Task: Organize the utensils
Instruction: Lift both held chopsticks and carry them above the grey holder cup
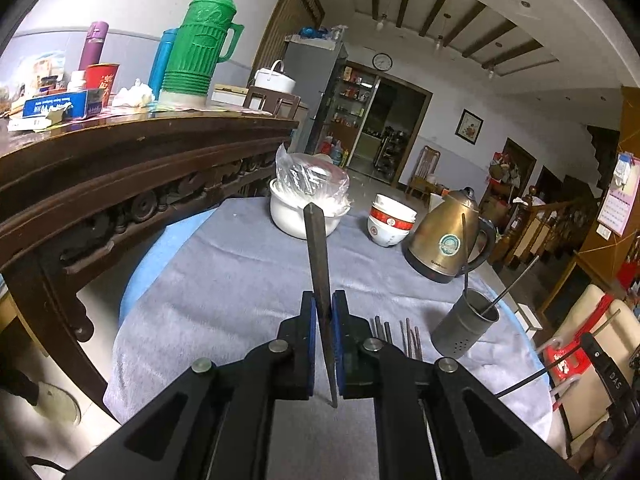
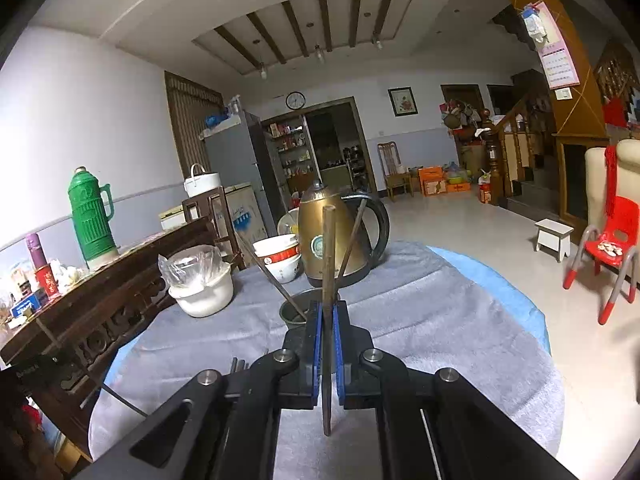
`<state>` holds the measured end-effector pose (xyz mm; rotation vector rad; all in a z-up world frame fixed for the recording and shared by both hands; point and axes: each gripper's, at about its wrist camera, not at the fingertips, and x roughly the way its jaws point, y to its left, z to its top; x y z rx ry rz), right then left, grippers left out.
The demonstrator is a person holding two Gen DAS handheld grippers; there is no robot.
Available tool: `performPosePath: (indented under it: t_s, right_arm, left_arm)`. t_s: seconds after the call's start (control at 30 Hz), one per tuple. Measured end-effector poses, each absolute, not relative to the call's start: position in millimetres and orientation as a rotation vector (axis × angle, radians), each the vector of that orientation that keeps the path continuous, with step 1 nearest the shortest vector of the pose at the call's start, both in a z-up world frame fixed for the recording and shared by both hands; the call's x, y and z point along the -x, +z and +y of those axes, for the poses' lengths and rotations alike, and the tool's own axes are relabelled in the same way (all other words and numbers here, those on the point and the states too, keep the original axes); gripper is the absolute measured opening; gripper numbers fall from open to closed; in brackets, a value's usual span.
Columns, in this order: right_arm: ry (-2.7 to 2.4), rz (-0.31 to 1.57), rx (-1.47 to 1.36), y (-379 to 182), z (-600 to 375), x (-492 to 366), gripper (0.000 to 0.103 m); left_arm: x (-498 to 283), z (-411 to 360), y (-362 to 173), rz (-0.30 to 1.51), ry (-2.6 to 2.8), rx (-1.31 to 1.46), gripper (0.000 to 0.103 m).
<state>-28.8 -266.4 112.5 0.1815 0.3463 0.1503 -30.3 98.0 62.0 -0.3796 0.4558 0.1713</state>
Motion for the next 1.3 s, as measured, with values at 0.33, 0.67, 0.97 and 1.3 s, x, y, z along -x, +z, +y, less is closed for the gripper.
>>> performPosePath:
  t_s: [0.33, 0.67, 0.97, 1.3]
  right_arm:
    - [0.188, 0.358, -0.215, 116.9, -268.1, 25.7, 0.006]
    - [0.219, 0.360, -0.231, 123.7, -265.6, 22.2, 0.006]
    - [0.244, 0.379, -0.258, 124.2, -267.3, 20.8, 0.006]
    - [0.257, 0.359, -0.314, 134.3, -278.5, 16.1, 0.006]
  left_arm:
    - [16.6, 88.4, 72.5, 0.489, 0.191, 0.333, 0.007]
    - [-2.7, 73.6, 82.0, 0.541, 0.191, 0.284, 0.007]
    - [-6.5, 69.4, 84.8, 0.574, 0.155, 0.290, 0.007]
    - [-8.5, 81.4, 102.2, 0.531, 0.086, 0.395, 0.007]
